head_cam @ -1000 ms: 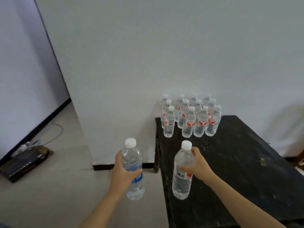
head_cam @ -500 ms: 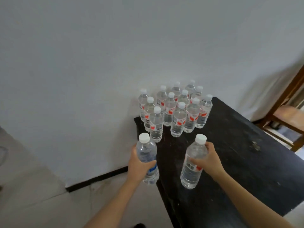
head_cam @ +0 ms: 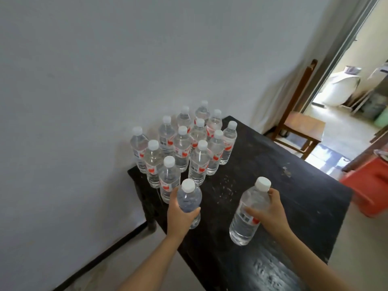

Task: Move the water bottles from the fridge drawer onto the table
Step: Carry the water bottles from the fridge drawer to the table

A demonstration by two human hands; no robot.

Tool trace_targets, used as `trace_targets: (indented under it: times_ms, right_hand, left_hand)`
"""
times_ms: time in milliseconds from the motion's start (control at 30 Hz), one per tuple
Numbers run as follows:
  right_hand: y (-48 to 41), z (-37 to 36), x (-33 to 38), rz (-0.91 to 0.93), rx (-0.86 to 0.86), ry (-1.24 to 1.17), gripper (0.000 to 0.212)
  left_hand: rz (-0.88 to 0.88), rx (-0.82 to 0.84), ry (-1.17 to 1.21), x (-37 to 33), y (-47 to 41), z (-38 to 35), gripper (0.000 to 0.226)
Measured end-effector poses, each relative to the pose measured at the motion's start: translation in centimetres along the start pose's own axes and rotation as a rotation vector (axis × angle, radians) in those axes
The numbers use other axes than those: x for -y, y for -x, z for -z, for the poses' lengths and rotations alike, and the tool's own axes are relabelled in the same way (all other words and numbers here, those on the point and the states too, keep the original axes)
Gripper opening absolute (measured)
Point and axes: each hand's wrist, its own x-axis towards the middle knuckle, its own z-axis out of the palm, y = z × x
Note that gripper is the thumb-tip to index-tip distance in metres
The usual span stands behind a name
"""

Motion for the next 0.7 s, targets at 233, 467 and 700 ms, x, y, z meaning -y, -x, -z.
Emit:
trace_targets:
  times_ms: [233,467,700]
  right_hand:
    - [-2.5,0.2,1.0,-0.010,0.014,0.072,0.075]
    - [-4.9,-3.2,2.6,0.081,0.007,0.157,0.076]
    - [-8.0,-7.2,3.2,0.154,0.022,0.209,0.081]
  left_hand:
    - [0.006,0.066,-0.001,2.1,-1.8,-1.3,0.078]
    - [0.003,0.137,-0.022,3.8,-1.8,-0.6,0.083]
    - [0.052,0.117,-0.088,4.3,-1.2,-0.4,0.098]
